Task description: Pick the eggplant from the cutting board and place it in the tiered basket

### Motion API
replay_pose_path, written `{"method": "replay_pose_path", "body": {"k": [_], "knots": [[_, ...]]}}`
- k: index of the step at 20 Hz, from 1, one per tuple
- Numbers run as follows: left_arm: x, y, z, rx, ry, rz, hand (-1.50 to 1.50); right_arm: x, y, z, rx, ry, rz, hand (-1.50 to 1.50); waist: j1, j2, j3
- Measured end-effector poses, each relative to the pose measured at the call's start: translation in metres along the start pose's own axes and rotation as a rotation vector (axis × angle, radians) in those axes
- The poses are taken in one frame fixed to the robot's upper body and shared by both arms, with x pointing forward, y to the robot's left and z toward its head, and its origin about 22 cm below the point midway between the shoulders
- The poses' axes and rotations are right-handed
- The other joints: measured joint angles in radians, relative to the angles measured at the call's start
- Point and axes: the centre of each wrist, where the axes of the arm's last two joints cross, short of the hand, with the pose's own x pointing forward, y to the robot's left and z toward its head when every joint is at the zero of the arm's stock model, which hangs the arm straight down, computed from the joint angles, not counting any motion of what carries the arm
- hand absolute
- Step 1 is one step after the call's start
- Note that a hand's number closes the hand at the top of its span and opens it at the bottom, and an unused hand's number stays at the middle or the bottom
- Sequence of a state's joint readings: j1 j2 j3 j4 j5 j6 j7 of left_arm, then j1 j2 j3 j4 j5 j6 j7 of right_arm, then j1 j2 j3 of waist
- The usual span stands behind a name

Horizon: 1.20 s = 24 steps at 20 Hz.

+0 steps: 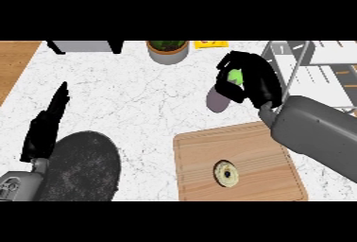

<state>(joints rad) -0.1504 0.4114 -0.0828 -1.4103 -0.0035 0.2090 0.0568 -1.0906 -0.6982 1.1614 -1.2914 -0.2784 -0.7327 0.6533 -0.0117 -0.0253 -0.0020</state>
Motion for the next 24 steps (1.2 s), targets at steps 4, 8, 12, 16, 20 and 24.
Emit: {"method": "replay_pose_path", "body": {"k": [4, 8, 12, 16, 20, 24], "knots": [[-0.005, 0.005, 0.003, 0.014, 0.002, -0.003, 0.0, 0.013, -0.031, 0.007, -0.141, -0.087, 0.01, 1.5, -0.016, 0.003, 0.0], [-0.005, 0.003, 0.004, 0.015, -0.003, 0.002, 0.0, 0.018, -0.067, 0.009, -0.251, -0.105, 0.097, 1.5, -0.016, 0.008, 0.0], [0.003, -0.005, 0.002, 0.01, -0.014, -0.002, 0.0, 0.025, -0.096, 0.012, -0.295, -0.081, 0.129, 1.5, -0.006, 0.015, 0.001], [0.011, -0.004, 0.001, 0.007, -0.025, 0.002, 0.0, 0.015, -0.119, 0.008, -0.301, -0.062, 0.088, 1.5, 0.004, 0.021, 0.002], [0.007, -0.002, 0.001, -0.002, -0.032, -0.002, 0.0, 0.003, -0.132, -0.004, -0.293, -0.063, 0.148, 1.5, 0.012, 0.024, 0.002], [0.013, -0.001, -0.002, -0.005, -0.039, 0.001, 0.0, -0.013, -0.141, -0.021, -0.334, -0.048, 0.257, 1.5, 0.02, 0.027, 0.002]]}}
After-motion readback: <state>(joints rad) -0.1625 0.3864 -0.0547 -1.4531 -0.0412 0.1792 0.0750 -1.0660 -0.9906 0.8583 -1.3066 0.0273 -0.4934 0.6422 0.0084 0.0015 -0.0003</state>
